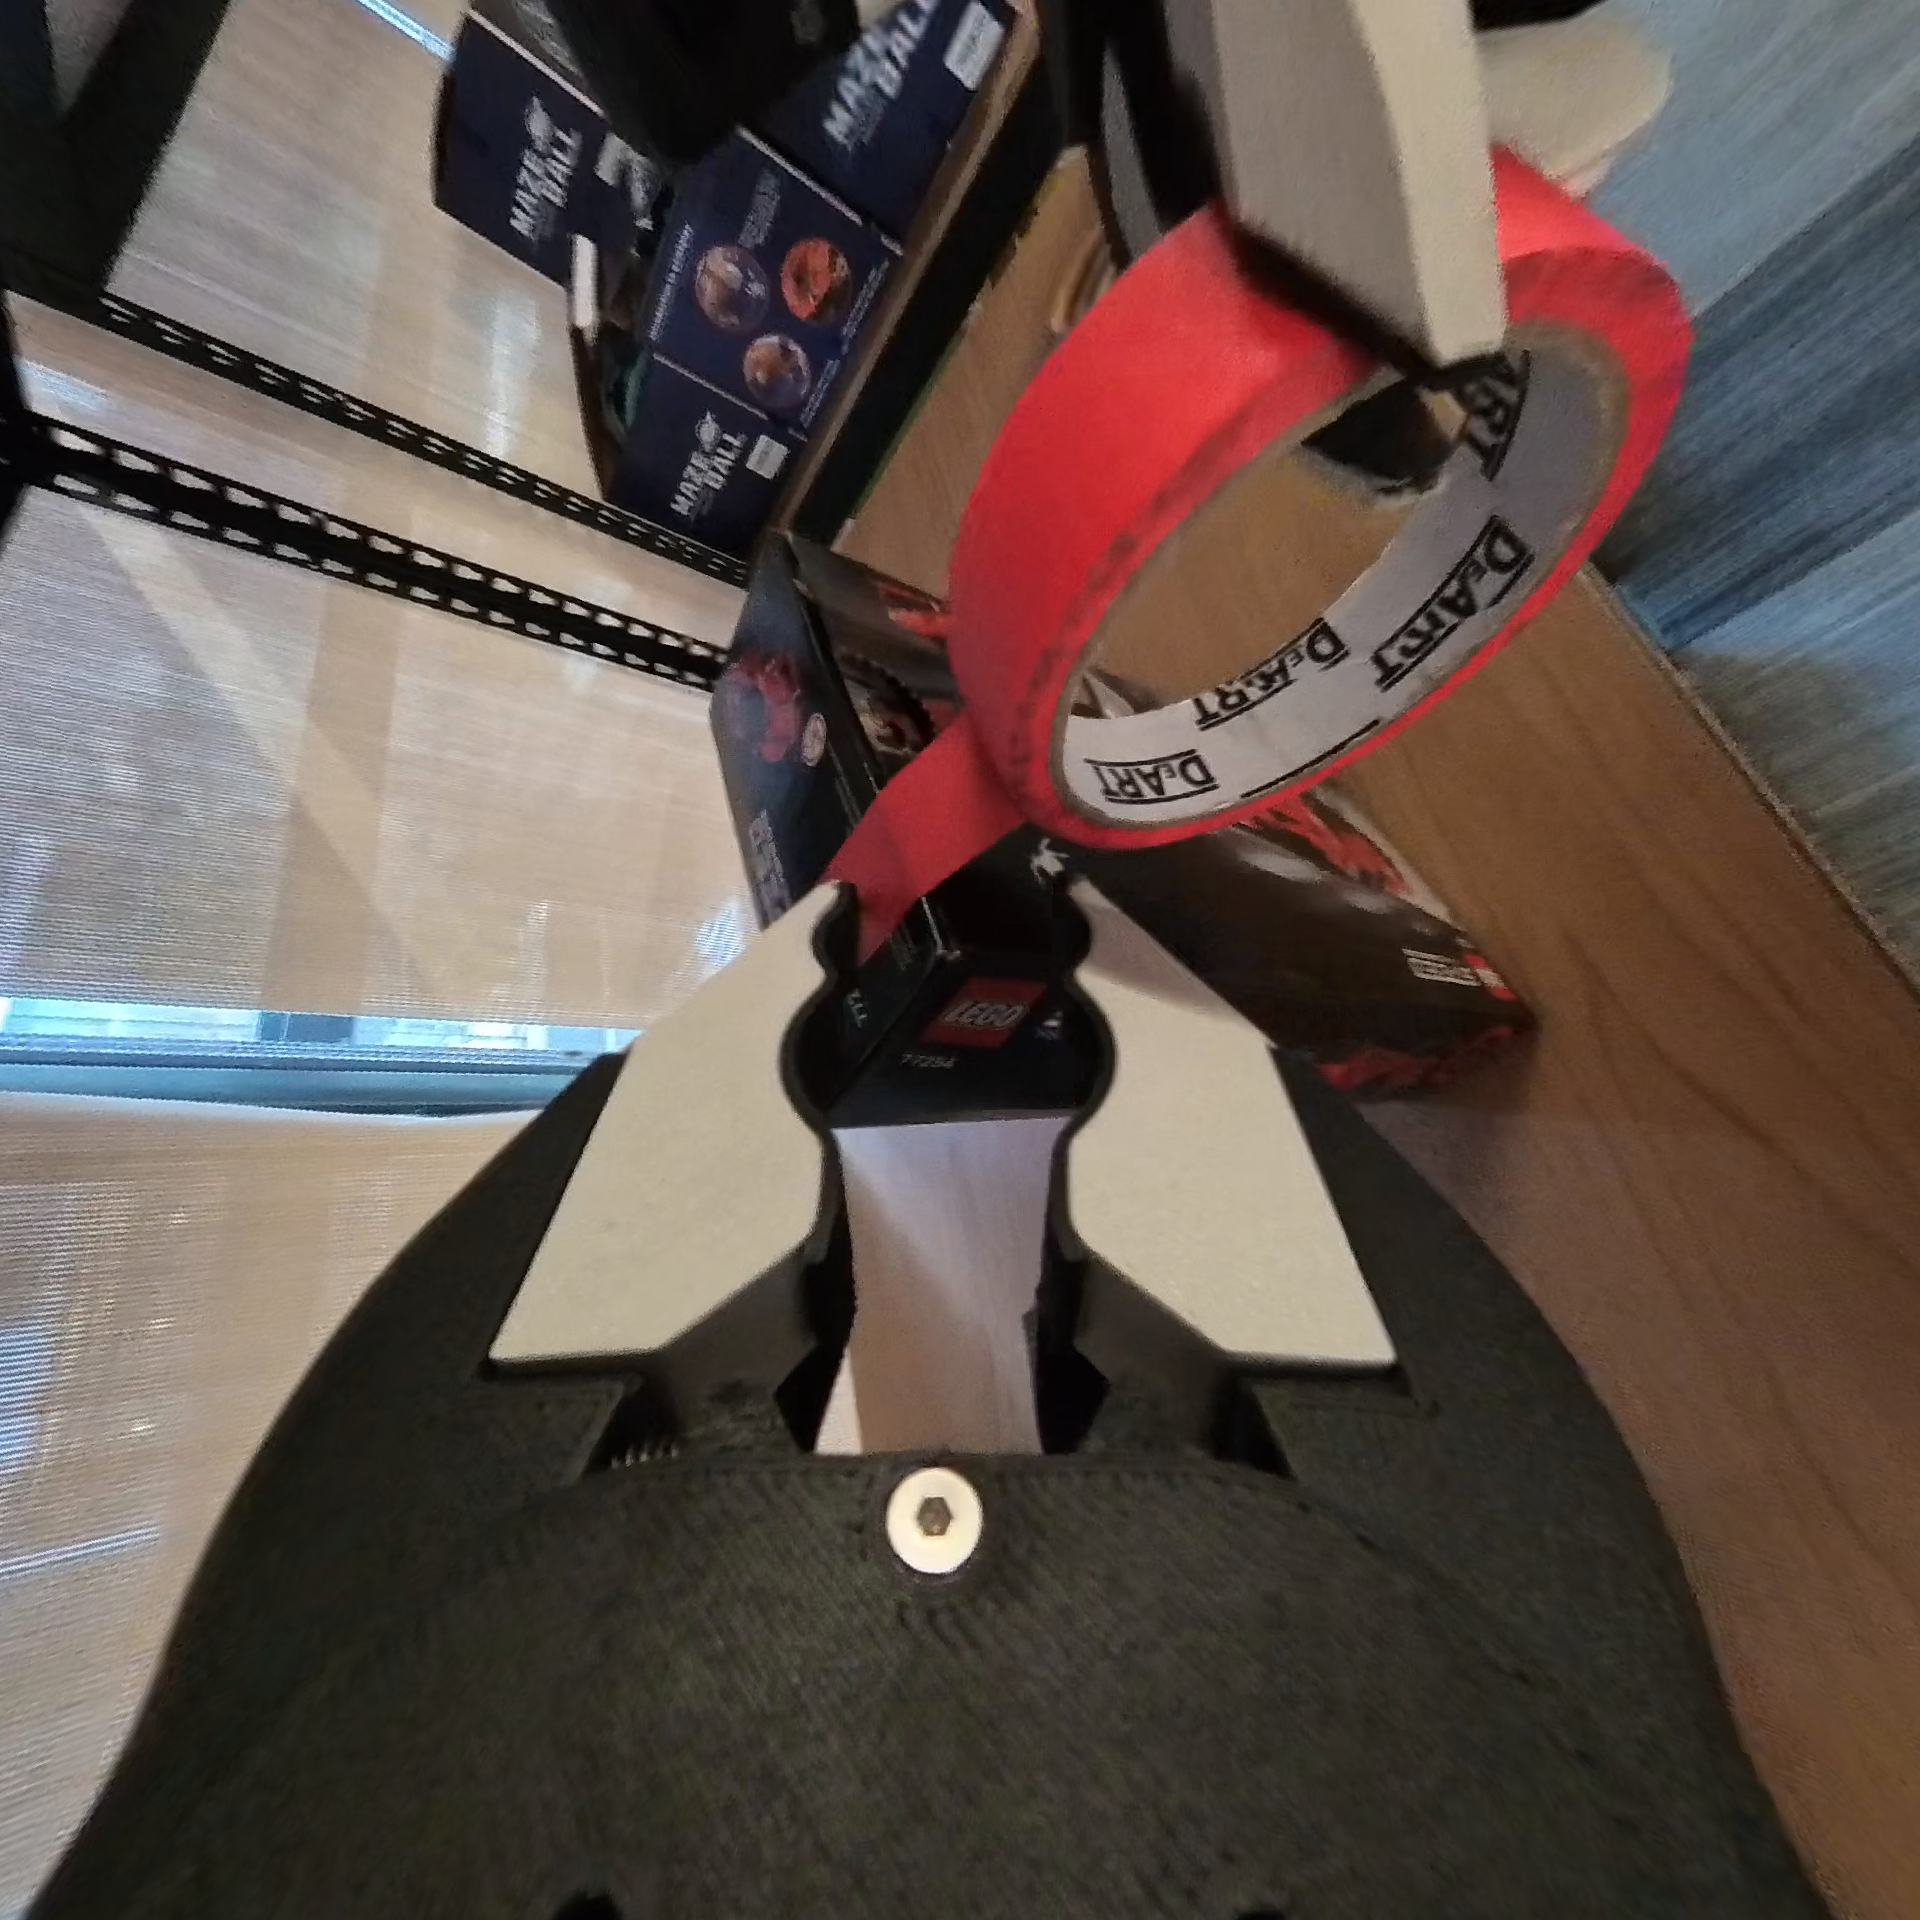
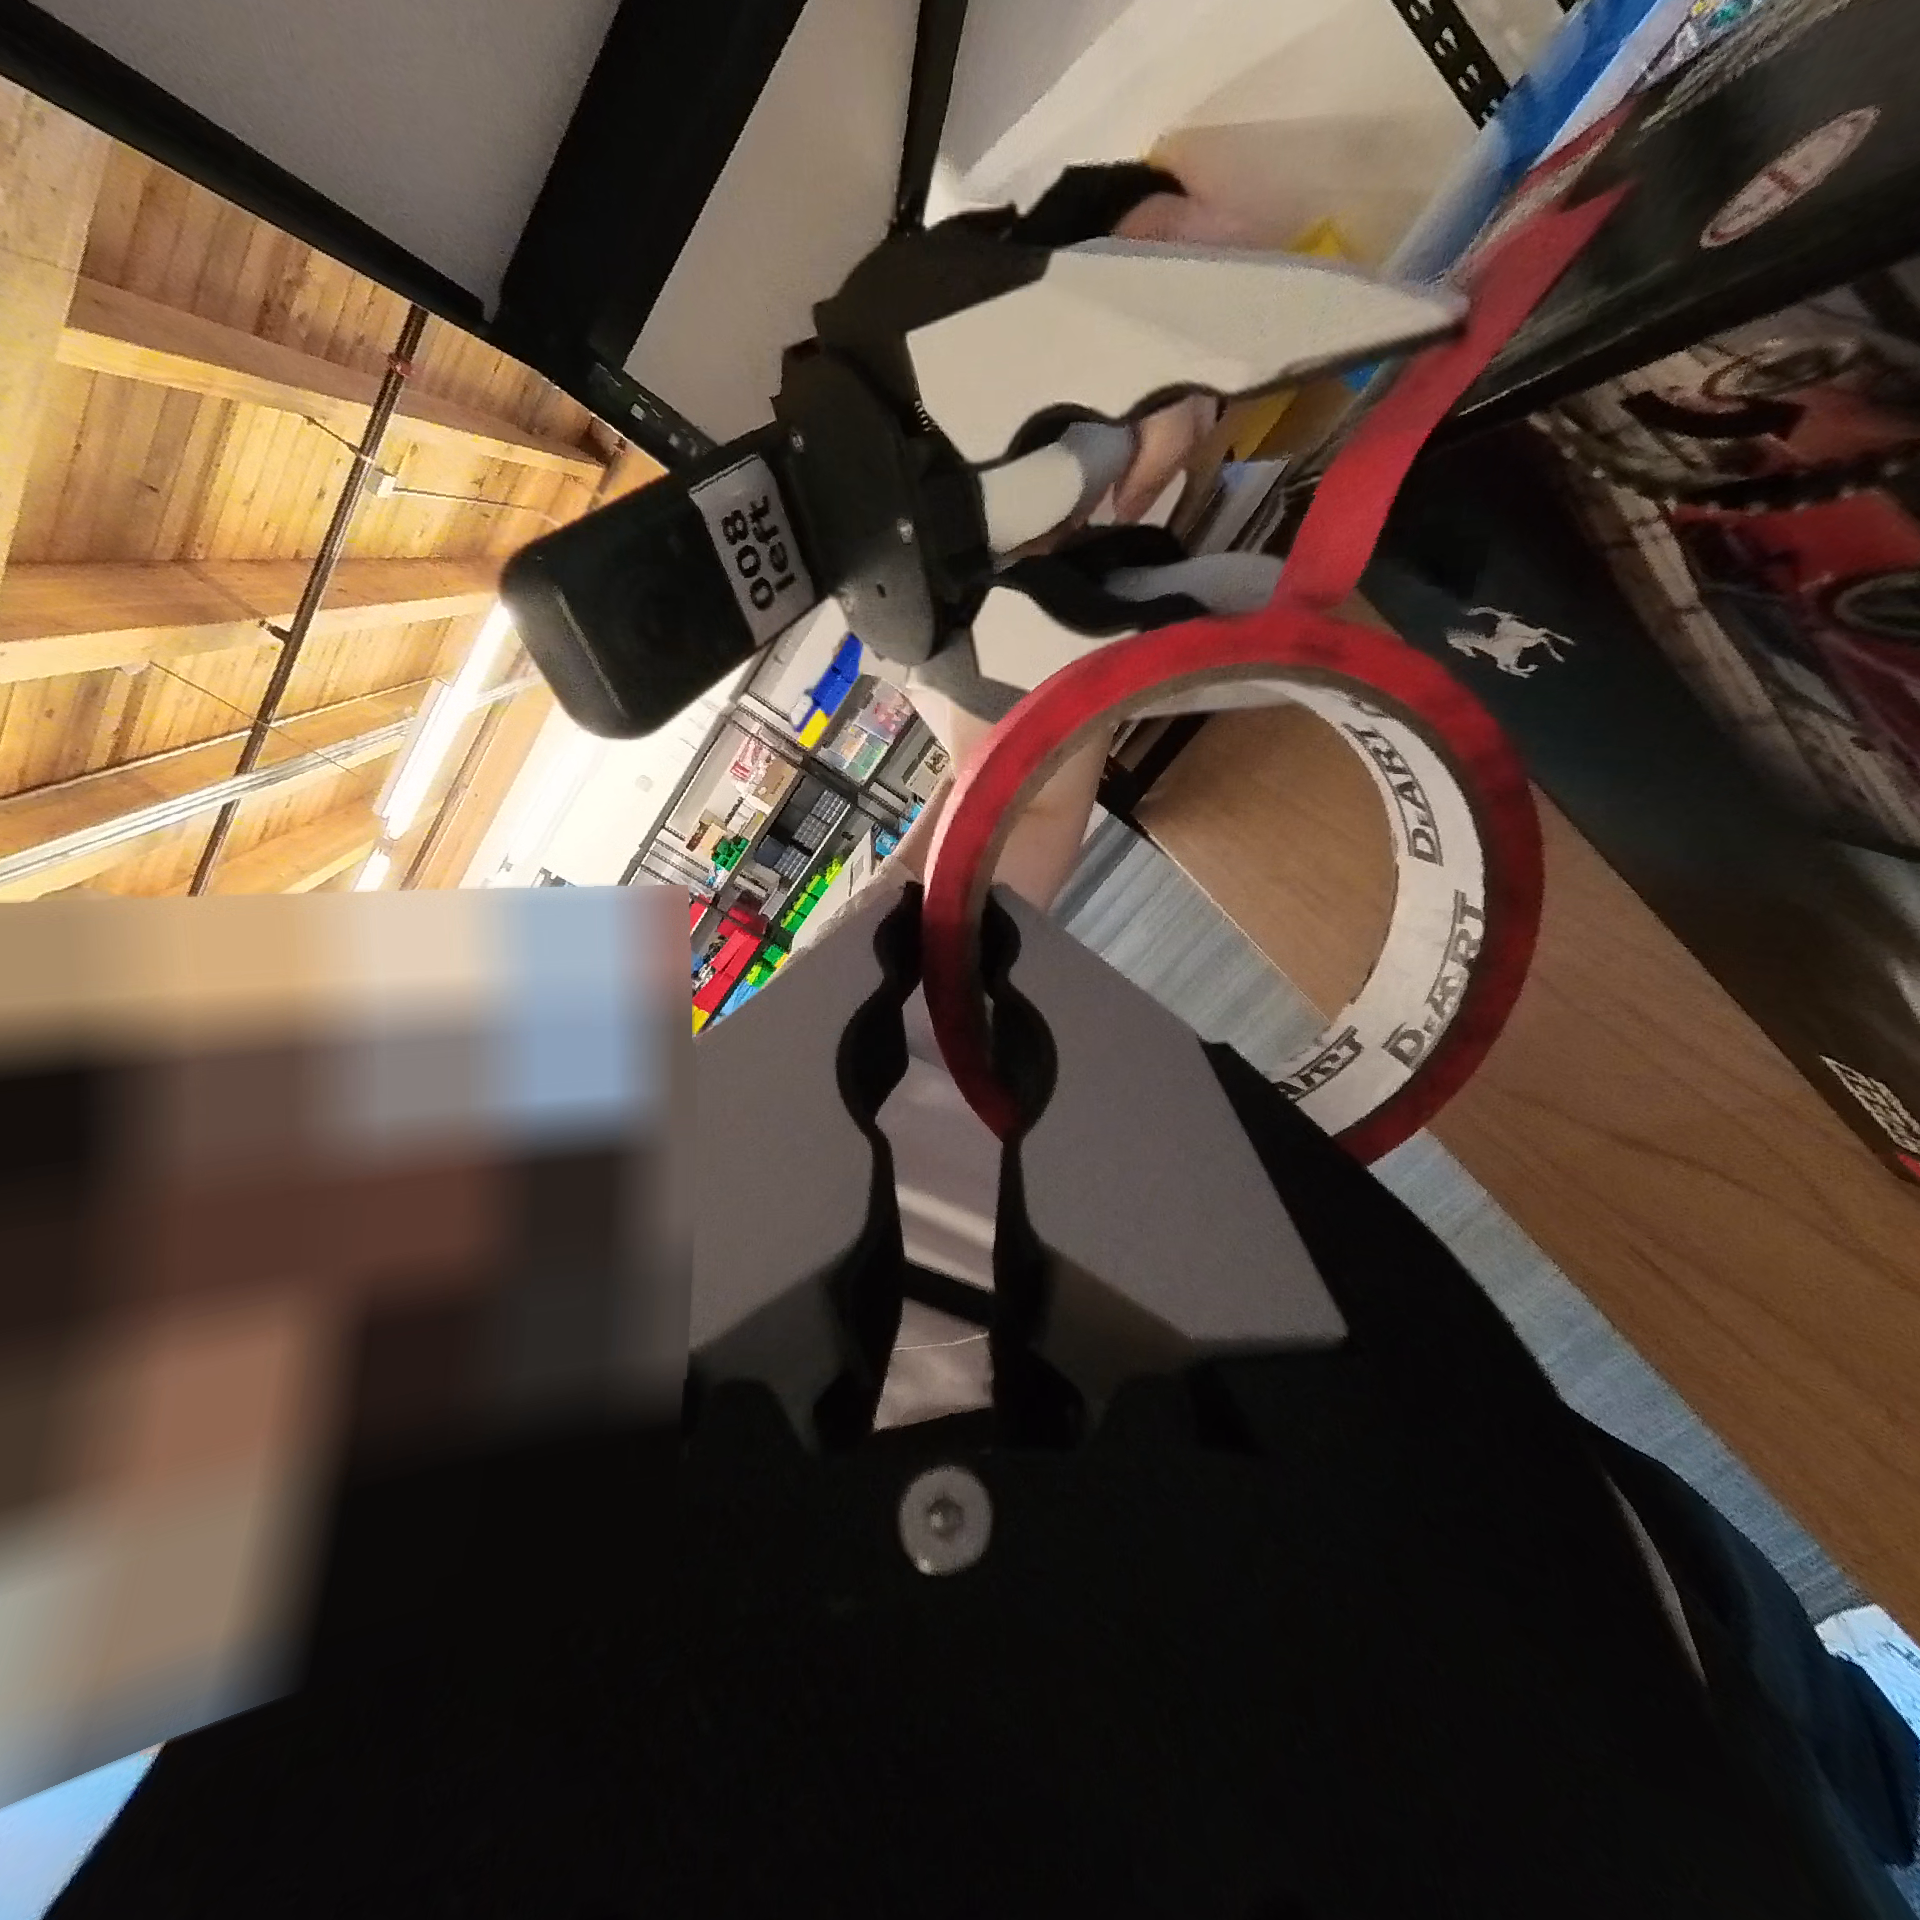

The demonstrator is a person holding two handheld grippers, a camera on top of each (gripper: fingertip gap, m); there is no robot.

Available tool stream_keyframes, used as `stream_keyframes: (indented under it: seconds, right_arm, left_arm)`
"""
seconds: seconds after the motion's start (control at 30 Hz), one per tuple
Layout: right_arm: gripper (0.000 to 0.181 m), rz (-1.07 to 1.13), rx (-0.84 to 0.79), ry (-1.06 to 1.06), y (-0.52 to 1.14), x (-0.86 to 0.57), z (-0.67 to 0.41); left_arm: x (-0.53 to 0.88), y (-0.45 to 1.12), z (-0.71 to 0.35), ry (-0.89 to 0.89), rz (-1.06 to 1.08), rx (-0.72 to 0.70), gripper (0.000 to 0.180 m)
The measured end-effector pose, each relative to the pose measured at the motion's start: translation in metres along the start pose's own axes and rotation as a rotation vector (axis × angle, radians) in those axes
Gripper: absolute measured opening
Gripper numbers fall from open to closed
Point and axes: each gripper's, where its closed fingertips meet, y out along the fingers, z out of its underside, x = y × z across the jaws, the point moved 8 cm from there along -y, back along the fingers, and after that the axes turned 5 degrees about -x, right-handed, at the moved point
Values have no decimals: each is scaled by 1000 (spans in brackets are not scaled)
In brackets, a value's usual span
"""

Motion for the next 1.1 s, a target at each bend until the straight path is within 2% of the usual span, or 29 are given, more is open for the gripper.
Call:
stream_keyframes:
  seconds: [0.03,0.23,0.57,0.83,0.97,1.1]
  right_arm:
    - [8,3,2,0,0,0,0]
    - [8,21,13,24,0,-6,6]
    - [10,39,-9,74,1,-27,18]
    - [12,-50,-25,159,-5,-40,22]
    - [13,-143,-56,78,-8,-43,24]
    - [15,-156,-85,-166,-10,-47,28]
  left_arm:
    - [0,0,0,16,-19,-8,30]
    - [1,-1,1,1,-17,-19,25]
    - [1,-2,4,-32,-14,-65,24]
    - [2,-1,5,-20,-11,-69,24]
    - [1,-3,5,5,-4,-70,24]
    - [3,-2,3,6,21,-41,24]
